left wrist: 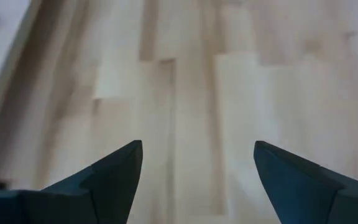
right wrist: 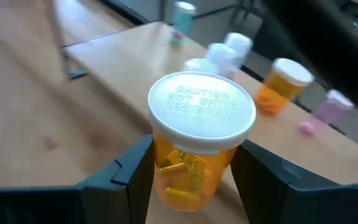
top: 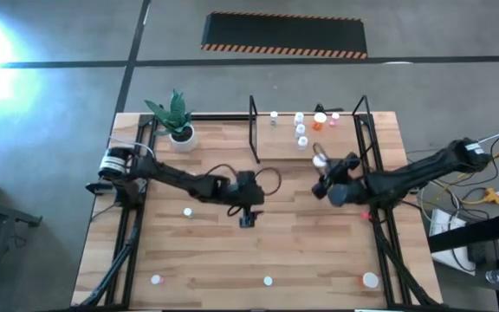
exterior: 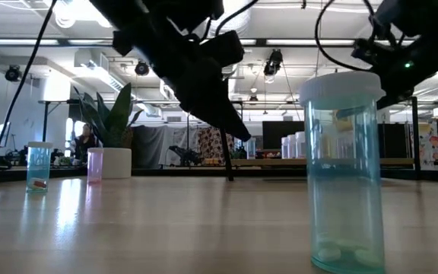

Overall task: Pick and place medicine bottles onto shelf by color
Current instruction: Put the left orange pill bottle on the shelf aligned with the other orange pill bottle

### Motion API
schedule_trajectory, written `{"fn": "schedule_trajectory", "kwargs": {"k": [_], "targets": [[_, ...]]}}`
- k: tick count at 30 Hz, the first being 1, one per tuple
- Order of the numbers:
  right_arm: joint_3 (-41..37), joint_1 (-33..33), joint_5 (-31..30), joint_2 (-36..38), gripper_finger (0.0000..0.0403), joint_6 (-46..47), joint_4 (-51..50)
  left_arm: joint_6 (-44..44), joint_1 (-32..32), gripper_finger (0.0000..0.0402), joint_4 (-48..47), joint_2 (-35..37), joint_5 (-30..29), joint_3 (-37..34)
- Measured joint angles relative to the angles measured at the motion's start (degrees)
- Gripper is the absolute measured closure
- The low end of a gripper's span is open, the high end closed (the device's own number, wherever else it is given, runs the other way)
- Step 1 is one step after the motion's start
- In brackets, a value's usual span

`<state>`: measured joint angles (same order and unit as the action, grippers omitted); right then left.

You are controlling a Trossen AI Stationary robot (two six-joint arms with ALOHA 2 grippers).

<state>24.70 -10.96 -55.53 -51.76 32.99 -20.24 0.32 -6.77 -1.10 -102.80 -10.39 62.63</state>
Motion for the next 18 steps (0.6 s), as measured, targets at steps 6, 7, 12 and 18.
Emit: {"fn": "schedule_trajectory", "kwargs": {"k": [6, 7, 12, 18], "targets": [[-6.0, 15.4, 8.7, 5.3, 0.0223, -8.9, 11.6, -1.5, -3.7, 0.0111, 11.6, -0.2, 0.0, -4.3], [-7.4, 17.9, 11.5, 5.4, 0.0223, -11.3, 16.3, -1.5, -4.0, 0.0111, 12.9, -0.2, 0.0, -4.6], [-11.9, 30.0, 21.6, 4.4, 0.0223, -16.4, 32.8, -1.5, -4.5, 0.0111, 15.2, -0.2, 0.0, -4.7], [-12.9, 38.5, 28.0, 1.7, 0.0223, -17.2, 37.3, -1.5, -4.6, 0.0111, 15.7, -0.2, 0.0, -4.7]]}}
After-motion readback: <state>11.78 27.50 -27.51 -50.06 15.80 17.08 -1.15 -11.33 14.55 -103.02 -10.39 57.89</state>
